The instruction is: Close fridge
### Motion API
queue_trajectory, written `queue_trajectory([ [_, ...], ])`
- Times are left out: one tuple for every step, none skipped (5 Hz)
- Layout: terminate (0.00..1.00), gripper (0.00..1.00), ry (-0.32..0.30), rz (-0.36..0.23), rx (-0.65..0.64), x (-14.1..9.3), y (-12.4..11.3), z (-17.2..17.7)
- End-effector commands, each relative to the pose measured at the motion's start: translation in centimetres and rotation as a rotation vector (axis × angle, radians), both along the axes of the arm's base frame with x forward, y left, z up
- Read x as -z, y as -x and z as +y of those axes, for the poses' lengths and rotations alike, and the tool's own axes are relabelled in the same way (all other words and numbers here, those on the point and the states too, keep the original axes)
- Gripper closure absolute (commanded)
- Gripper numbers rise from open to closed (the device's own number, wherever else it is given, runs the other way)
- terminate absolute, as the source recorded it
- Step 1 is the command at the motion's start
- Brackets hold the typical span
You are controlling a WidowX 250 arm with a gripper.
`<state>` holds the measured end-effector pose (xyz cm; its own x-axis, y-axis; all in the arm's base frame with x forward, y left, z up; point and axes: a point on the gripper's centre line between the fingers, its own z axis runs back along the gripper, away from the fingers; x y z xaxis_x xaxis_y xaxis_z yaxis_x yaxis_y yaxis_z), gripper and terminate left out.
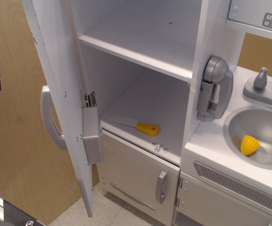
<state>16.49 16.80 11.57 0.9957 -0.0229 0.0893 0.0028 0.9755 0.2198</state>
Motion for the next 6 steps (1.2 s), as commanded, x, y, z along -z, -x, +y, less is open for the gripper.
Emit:
queue_trajectory([
  [0.00, 0.00, 0.000, 0.000, 0.000, 0.0, 0.0, 0.0],
  [0.00, 0.00, 0.001, 0.000, -0.025, 0.1, -1.7, -0.3],
  [0.00, 0.00, 0.011, -0.012, -0.078, 0.0, -3.9, -0.2],
  [0.00, 0.00, 0.027, -0.039, -0.123, -0.6, -5.7, -0.2],
  [0.00, 0.00, 0.036, -0.060, -0.165, -1.2, -7.4, -0.5],
  [0.00, 0.00, 0.027, -0.081, -0.194, -1.4, -8.9, -1.1],
])
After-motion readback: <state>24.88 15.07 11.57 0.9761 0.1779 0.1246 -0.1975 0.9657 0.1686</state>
